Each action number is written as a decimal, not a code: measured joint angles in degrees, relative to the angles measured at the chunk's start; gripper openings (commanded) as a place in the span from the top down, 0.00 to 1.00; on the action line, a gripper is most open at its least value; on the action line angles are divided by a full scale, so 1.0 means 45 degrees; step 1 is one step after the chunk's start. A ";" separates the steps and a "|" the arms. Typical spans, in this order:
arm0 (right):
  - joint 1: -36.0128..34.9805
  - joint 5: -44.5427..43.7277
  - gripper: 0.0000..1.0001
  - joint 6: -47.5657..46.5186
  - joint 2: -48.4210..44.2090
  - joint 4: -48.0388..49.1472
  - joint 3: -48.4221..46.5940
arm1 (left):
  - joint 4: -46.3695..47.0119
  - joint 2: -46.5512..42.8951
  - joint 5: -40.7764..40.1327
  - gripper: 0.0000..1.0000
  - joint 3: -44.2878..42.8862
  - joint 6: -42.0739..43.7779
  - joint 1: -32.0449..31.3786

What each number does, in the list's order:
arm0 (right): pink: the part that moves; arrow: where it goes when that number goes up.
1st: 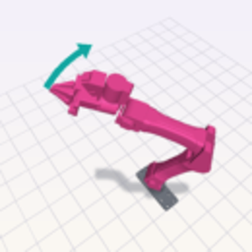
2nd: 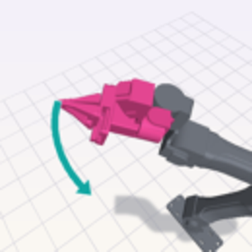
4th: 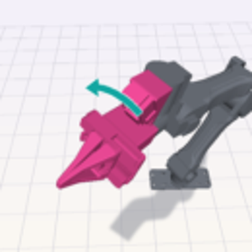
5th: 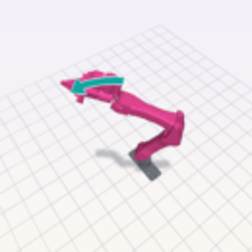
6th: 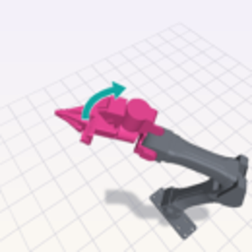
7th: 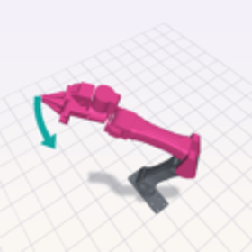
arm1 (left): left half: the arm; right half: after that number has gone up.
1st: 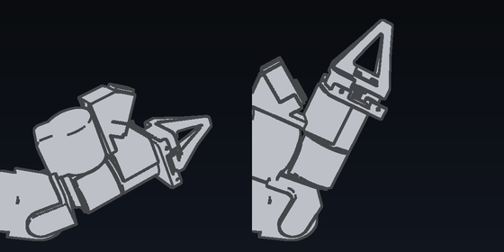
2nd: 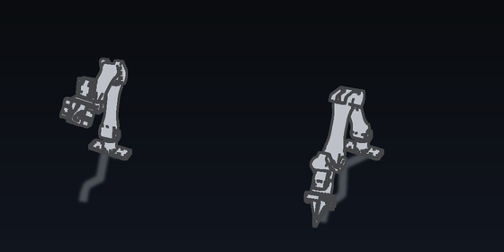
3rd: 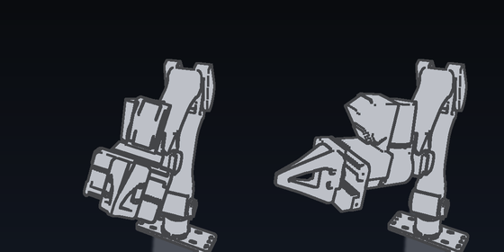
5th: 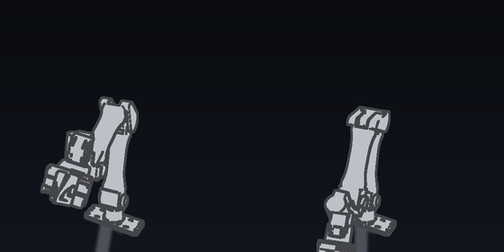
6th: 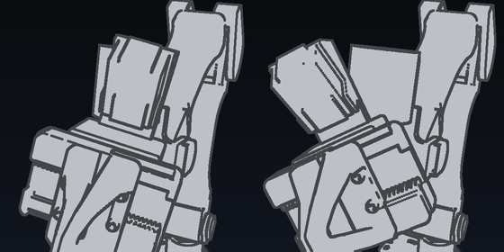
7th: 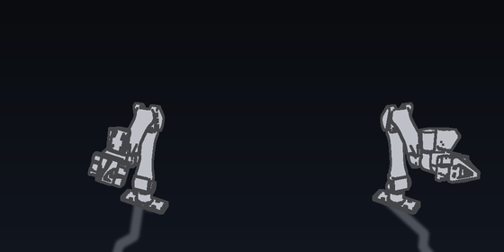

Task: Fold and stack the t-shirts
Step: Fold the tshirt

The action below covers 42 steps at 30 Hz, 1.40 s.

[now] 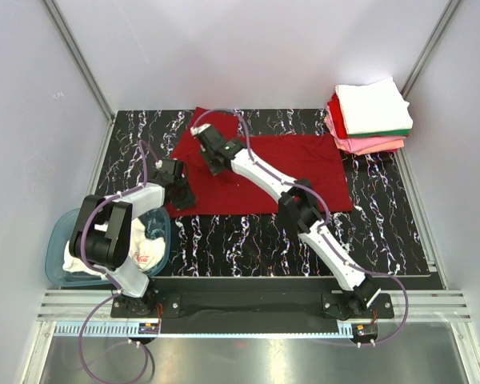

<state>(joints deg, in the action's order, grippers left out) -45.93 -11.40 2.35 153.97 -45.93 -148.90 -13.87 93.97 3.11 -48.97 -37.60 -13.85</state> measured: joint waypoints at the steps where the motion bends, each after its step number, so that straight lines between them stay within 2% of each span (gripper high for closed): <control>1: 0.0214 -0.0092 0.78 0.0087 0.0010 0.0248 -0.0078 | 0.0015 -0.0015 0.0000 0.96 0.0015 0.0005 0.0000; 3: 0.0719 -0.0432 0.64 0.0316 0.0136 0.0646 -0.0515 | 0.0019 -0.0034 -0.0005 0.95 0.0034 0.0005 0.0000; 4: 0.0986 -0.0622 0.44 0.0374 0.0165 0.0908 -0.0670 | 0.0019 -0.0058 0.0000 0.95 0.0049 0.0000 0.0000; 6: 0.1511 -0.0952 0.28 0.0573 0.0165 0.1423 -0.0777 | -0.0039 -0.0151 0.0000 0.94 0.0121 0.0000 0.0000; 7: 0.1753 -0.1103 0.10 0.0665 0.0165 0.1690 -0.0787 | -0.0078 -0.0223 0.0000 0.93 0.0180 0.0000 -0.0005; 9: 0.2127 -0.1365 0.00 0.0811 0.0165 0.1919 -0.0777 | -0.0345 -0.0335 -0.0010 0.87 0.0214 0.0005 0.0000; 11: 0.2322 -0.1540 0.00 0.0826 0.0097 0.2074 -0.0627 | -0.0607 -0.0432 -0.0010 0.82 0.0219 0.0029 0.0000; 15: 0.2278 -0.1889 0.00 0.0835 -0.0952 0.2181 0.0981 | -0.1783 -0.0763 -0.0121 0.48 -0.0151 0.0306 0.0005; 17: 0.2205 -0.2021 0.00 0.0855 -0.1846 0.2225 0.2215 | -0.2555 -0.0782 -0.0185 0.43 -0.0918 0.0573 0.0073; 21: 0.2259 -0.1987 0.00 0.1185 -0.4993 0.2171 0.5697 | -0.3609 -0.0379 -0.0087 0.41 -0.3769 0.1263 0.0573; 25: 0.2997 -0.1404 0.00 0.2215 -0.9243 0.2764 1.0030 | -0.3633 0.1151 0.0194 0.41 -0.7349 0.1948 0.1355; 28: 0.3944 -0.0559 0.00 0.3113 -1.2526 0.3410 1.3493 | -0.3745 0.3225 0.0767 0.41 -1.0365 0.2492 0.1812; 31: 0.4289 0.0680 0.00 0.3740 -1.5008 0.4405 1.6951 | -0.3740 0.6295 0.1588 0.41 -1.4105 0.2948 0.2215; 33: 0.4138 0.1462 0.00 0.3968 -1.5810 0.4964 1.8646 | -0.3628 0.8165 0.2166 0.41 -1.6101 0.2924 0.2419; 35: 0.3968 0.2195 0.00 0.4201 -1.6315 0.5241 2.0278 | -0.3405 0.9690 0.2749 0.47 -1.7461 0.2696 0.2613; 36: 0.3920 0.2521 0.01 0.4318 -1.6456 0.5348 2.0900 | -0.3342 1.0268 0.3094 0.51 -1.7792 0.2424 0.2759; 38: 0.3900 0.2798 0.00 0.4619 -1.6621 0.5319 2.1624 | -0.3181 1.0720 0.3599 0.50 -1.7583 0.1972 0.3002; 42: 0.3963 0.1855 0.00 0.5309 -1.6801 0.5032 2.1580 | -0.2074 0.9199 0.3925 0.39 -1.3357 0.1365 0.3308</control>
<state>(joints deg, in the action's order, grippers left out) -28.10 -3.05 26.24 78.37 -23.29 -51.79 -23.20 135.37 20.78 -109.08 -31.46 1.04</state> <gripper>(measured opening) 0.994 0.551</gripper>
